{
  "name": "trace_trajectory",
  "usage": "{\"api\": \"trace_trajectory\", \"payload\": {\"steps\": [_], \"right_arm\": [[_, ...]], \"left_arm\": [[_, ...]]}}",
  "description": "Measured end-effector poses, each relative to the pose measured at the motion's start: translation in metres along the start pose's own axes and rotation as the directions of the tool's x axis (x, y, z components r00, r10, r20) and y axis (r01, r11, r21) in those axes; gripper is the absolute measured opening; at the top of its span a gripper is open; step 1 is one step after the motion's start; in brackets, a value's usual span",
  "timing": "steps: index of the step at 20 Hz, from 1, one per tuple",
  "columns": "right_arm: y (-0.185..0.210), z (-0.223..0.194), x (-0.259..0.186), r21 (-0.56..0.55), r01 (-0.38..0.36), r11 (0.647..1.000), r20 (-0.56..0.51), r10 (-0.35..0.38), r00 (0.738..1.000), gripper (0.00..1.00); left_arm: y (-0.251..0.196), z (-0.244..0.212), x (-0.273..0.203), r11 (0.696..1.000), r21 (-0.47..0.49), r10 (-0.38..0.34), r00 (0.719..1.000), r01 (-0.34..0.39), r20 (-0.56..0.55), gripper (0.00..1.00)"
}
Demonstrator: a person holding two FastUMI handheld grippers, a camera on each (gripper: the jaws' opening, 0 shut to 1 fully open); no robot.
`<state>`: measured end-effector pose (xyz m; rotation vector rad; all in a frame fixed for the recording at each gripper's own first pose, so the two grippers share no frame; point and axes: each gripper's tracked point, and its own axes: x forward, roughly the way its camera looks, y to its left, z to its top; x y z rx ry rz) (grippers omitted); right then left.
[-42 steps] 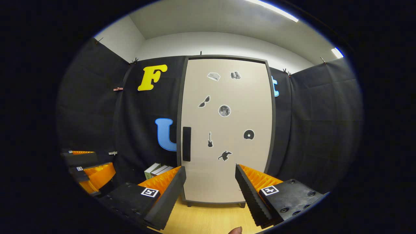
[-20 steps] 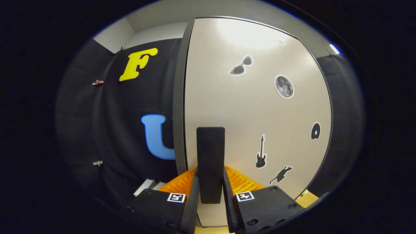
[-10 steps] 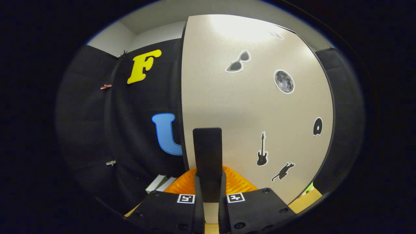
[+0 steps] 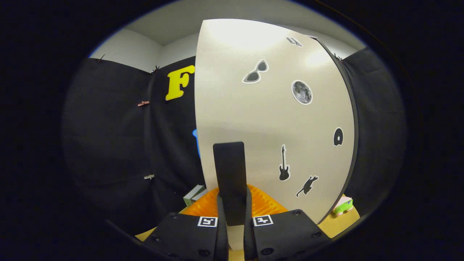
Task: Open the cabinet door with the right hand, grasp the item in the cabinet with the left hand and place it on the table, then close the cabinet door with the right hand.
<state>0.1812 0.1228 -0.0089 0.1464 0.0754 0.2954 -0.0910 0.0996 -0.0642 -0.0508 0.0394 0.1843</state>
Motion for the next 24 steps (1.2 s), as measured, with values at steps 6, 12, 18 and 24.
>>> {"api": "trace_trajectory", "payload": {"steps": [6, 12, 18, 24], "right_arm": [[-0.016, 0.002, -0.029, 0.008, -0.047, 0.999, -0.024, 0.047, 0.999, 0.21], [-0.031, 0.005, -0.053, -0.005, -0.053, 0.999, -0.026, 0.053, 0.998, 0.2], [-0.049, 0.007, -0.069, 0.019, -0.015, 1.0, -0.008, 0.015, 1.0, 0.2], [-0.064, 0.008, -0.078, 0.023, 0.054, 0.998, -0.002, -0.054, 0.999, 0.21]], "left_arm": [[-0.038, 0.005, 0.016, 0.997, -0.021, -0.069, 0.998, 0.069, -0.009, 0.95], [-0.088, 0.008, 0.029, 0.988, -0.006, -0.152, 0.988, 0.152, -0.013, 0.95], [-0.141, 0.007, 0.041, 0.969, -0.028, -0.247, 0.968, 0.246, -0.033, 0.94], [-0.183, 0.009, 0.051, 0.951, -0.015, -0.308, 0.951, 0.307, -0.034, 0.92]]}}
